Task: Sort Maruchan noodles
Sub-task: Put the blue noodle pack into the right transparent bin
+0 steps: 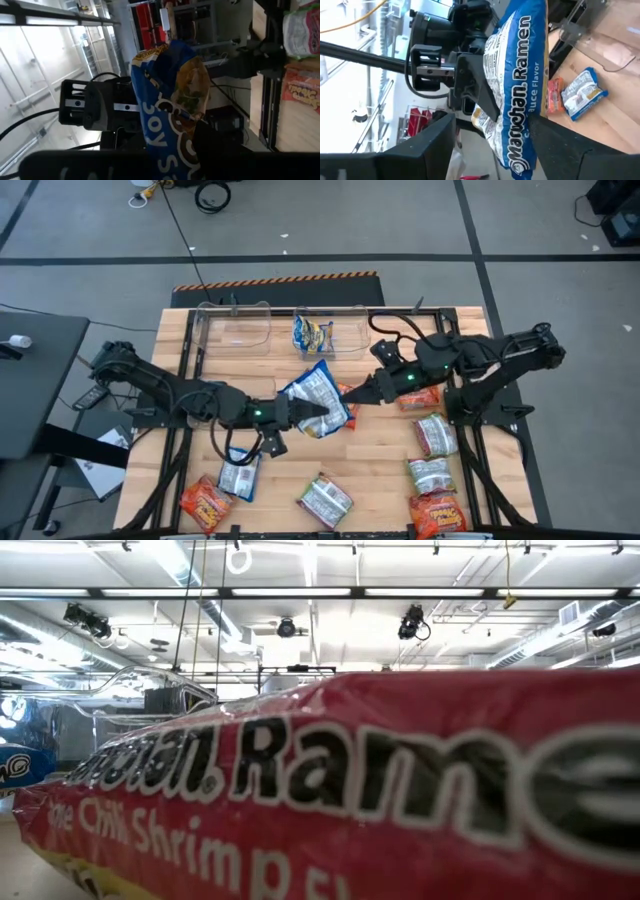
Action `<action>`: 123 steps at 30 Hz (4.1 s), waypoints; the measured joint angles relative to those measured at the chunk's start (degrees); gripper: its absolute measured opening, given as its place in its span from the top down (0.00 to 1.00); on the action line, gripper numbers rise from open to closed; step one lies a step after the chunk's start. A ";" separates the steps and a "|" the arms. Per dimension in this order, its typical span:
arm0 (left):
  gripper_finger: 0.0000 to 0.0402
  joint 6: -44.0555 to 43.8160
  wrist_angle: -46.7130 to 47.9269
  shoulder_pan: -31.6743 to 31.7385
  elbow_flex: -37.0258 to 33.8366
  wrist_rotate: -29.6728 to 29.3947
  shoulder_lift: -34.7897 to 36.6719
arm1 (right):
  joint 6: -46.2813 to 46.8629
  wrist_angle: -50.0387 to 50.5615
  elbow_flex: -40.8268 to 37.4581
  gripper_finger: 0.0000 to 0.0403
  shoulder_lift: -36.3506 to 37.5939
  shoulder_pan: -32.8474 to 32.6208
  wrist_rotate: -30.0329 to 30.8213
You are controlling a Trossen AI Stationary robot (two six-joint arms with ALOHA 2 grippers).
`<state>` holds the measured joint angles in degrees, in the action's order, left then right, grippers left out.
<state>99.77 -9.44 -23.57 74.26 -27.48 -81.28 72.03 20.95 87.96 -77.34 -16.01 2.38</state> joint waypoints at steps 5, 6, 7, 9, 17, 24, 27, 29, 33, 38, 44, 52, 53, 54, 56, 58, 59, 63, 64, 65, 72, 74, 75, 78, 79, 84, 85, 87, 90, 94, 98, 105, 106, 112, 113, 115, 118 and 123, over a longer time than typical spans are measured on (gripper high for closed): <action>0.84 0.39 -0.91 -0.68 0.00 -0.21 0.00 | 1.25 0.50 0.04 0.41 -0.72 0.97 -1.38; 0.84 0.42 -1.08 -0.75 0.00 -0.20 0.00 | 1.32 0.66 0.04 0.41 -0.81 0.99 -1.38; 0.84 0.46 -1.27 -0.81 -0.02 -0.19 -0.02 | 1.33 0.73 0.04 0.41 -1.03 0.95 -1.41; 0.84 0.46 -1.39 -0.81 -0.02 -0.09 -0.02 | 1.27 0.76 0.04 0.42 -1.18 0.94 -1.41; 0.84 0.15 -1.48 -2.15 1.57 -0.26 -0.11 | -0.71 5.76 -0.02 0.39 1.19 1.08 1.41; 0.84 -0.32 -0.29 -1.60 2.14 0.64 -0.13 | -4.43 -4.49 -0.02 0.35 0.40 1.23 0.29; 0.84 -0.29 -0.65 -0.89 2.14 1.78 -0.11 | -3.72 -5.89 0.04 0.35 -0.23 1.53 -1.47; 0.84 -0.09 -1.90 -0.51 2.14 3.37 -0.20 | -3.44 -1.29 0.00 0.35 -0.47 1.59 -2.62; 0.84 -0.18 -2.55 -0.01 2.13 3.83 -0.24 | -4.71 1.83 -0.04 0.36 -0.73 1.58 -2.19; 0.84 -1.38 -2.92 1.24 2.34 5.09 -0.50 | -6.19 -7.75 -0.07 0.36 -1.27 1.71 -2.47; 0.84 -1.64 -2.22 2.35 2.34 7.26 -0.98 | -6.14 -5.58 -0.04 0.39 -1.34 1.70 -2.17; 0.84 -4.38 -2.57 3.58 2.32 7.57 -1.01 | -6.07 -1.90 -0.04 0.55 -1.40 1.73 -1.82; 0.84 -4.52 -2.50 3.58 2.32 7.55 -1.01 | -6.22 -1.95 -0.04 0.57 -1.40 1.77 -1.80; 0.84 -4.75 -2.27 3.58 2.32 7.63 -1.01 | -6.23 -1.93 -0.04 0.59 -1.40 1.88 -1.81; 0.84 -6.04 -2.07 3.58 2.32 7.71 -1.01 | -6.23 -1.76 -0.04 0.63 -1.40 1.95 -1.82; 0.84 -8.05 -2.04 3.58 2.32 7.71 -1.01 | -6.24 -1.82 -0.04 0.66 -1.40 1.97 -1.51; 0.84 -9.51 -2.01 3.58 2.32 7.65 -1.01 | -6.38 -1.80 -0.04 0.67 -1.40 1.95 -0.80; 0.79 -14.42 -1.96 3.08 2.32 7.53 -0.98 | -7.39 -1.95 -0.04 0.69 -1.40 2.02 0.67; 0.77 -15.13 -1.96 2.90 2.32 7.53 -0.98 | -7.49 -2.03 -0.04 0.69 -1.42 2.14 0.69; 0.74 -15.38 -1.92 2.78 2.32 7.49 -0.98 | -7.50 -2.06 -0.04 0.69 -1.42 2.20 0.72; 0.52 -17.60 -1.62 0.68 2.28 1.59 -0.79 | -7.61 -3.69 -0.04 0.69 -1.40 3.72 1.40; 0.46 -22.10 -0.85 -0.19 2.27 -2.95 -0.33 | -7.92 -5.73 -0.04 0.69 -1.41 4.51 1.43; 0.44 -26.07 0.35 -0.47 2.27 -5.52 0.08 | -8.56 -6.83 -0.04 0.69 -1.42 5.02 1.39; 0.37 -37.39 9.33 -1.82 2.27 -12.80 2.50 | -9.80 -7.26 -0.04 0.69 -1.17 6.47 2.08; 0.35 -40.21 12.55 -2.39 2.27 -14.77 3.56 | -10.30 -6.62 -0.04 0.69 -0.96 7.00 2.68; 0.32 -49.03 20.02 -8.87 2.23 -26.63 9.14 | -13.16 -0.66 0.09 0.69 -0.61 9.98 7.24; 0.32 -50.92 21.08 -10.52 2.24 -29.28 10.38 | -14.04 1.61 0.09 0.69 -0.98 10.74 9.02; 0.32 -56.81 24.60 -13.87 2.24 -34.80 12.56 | -16.04 7.33 0.07 0.69 -1.58 12.50 13.40; 0.32 -71.39 31.52 -18.16 2.23 -39.35 15.70 | -17.13 16.99 0.09 0.70 -4.01 16.51 18.60; 0.32 -94.11 42.49 -21.39 2.23 -40.31 19.36 | -16.98 23.21 -0.02 0.73 -9.86 22.94 19.07; 0.32 -112.39 51.79 -21.29 2.23 -40.75 22.02 | -19.05 24.10 0.03 0.77 -16.28 28.93 18.03; 0.32 -123.51 59.54 -16.96 2.23 -40.70 24.28 | -25.17 26.22 0.02 0.77 -24.52 36.58 14.70; 0.32 -123.60 60.04 -15.97 2.25 -40.72 24.53 | -26.12 26.61 0.01 0.77 -25.15 37.36 14.78; 0.32 -123.46 60.57 -6.95 2.25 -39.26 24.83 | -33.78 26.74 0.07 0.77 -27.67 42.18 17.45; 0.32 -123.14 60.27 -4.67 2.25 -37.99 24.83 | -34.52 27.22 0.06 0.77 -28.06 43.15 17.11; 0.32 -122.17 60.29 0.11 2.25 -34.26 24.70 | -34.73 28.31 0.04 0.77 -28.89 44.73 16.61; 0.32 -122.10 60.00 8.15 2.25 -28.11 24.65 | -35.02 30.44 0.04 0.76 -30.63 46.52 15.89; 0.32 -121.34 57.09 18.39 2.23 -22.11 23.76 | -33.82 31.15 0.07 0.73 -33.33 48.19 10.92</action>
<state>-21.57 47.65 -5.18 76.49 -49.58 -57.51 38.21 52.10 88.03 -110.67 32.18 13.30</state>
